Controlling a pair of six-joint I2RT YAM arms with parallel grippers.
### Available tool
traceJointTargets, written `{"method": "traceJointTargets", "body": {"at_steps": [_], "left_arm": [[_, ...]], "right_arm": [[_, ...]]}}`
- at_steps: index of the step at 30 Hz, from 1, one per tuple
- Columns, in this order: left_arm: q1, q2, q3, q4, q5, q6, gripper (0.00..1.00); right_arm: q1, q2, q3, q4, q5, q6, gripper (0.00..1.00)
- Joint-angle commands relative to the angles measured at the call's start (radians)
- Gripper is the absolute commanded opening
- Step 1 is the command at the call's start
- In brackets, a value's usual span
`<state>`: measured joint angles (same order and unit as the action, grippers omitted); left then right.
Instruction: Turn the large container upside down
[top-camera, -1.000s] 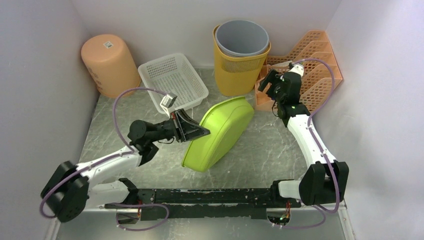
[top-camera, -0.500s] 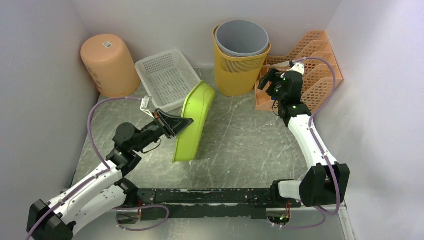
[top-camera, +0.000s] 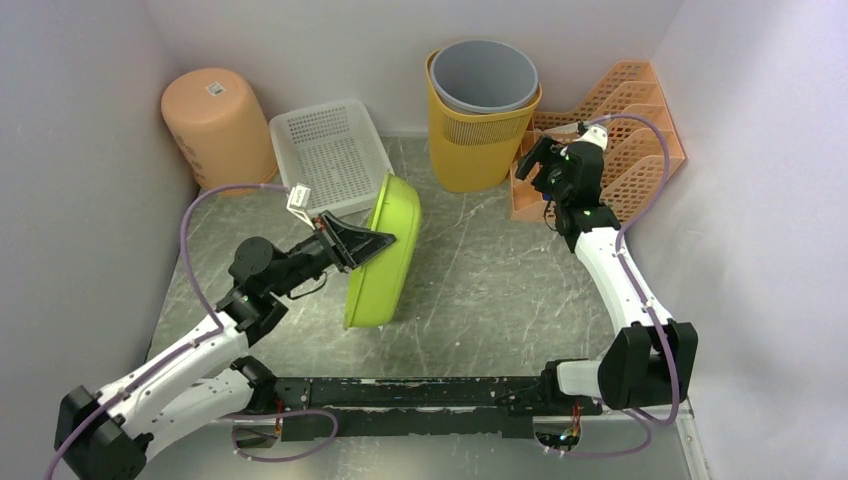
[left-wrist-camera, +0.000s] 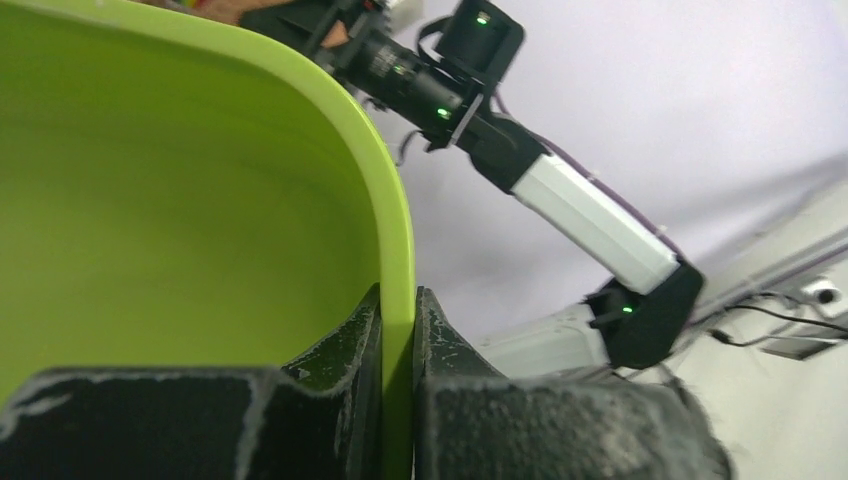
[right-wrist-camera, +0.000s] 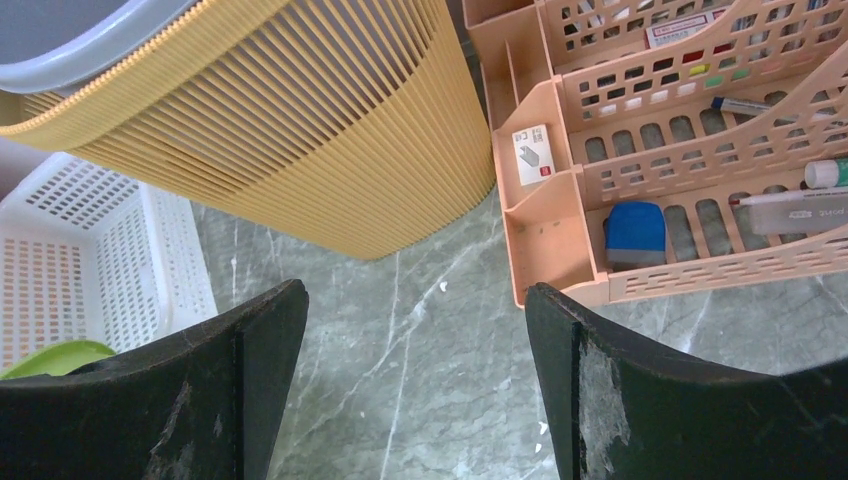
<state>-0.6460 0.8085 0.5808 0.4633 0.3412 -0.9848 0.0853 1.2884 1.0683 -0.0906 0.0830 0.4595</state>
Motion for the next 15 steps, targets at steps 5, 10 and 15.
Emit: {"method": "traceJointTargets", "body": {"at_steps": [5,10,15], "left_arm": [[-0.077,0.225,-0.053,0.600,0.078,-0.344,0.07],[-0.149,0.396,0.082,0.750,0.115,-0.374,0.07],[-0.190,0.524,0.135,0.910,0.126,-0.457,0.07]], "right_arm": [[-0.001,0.046,0.037,0.038,0.027,-0.010,0.81],[-0.003,0.056,0.052,0.031,0.051,-0.019,0.81],[-0.010,0.051,0.062,0.029,0.061,-0.023,0.81]]}}
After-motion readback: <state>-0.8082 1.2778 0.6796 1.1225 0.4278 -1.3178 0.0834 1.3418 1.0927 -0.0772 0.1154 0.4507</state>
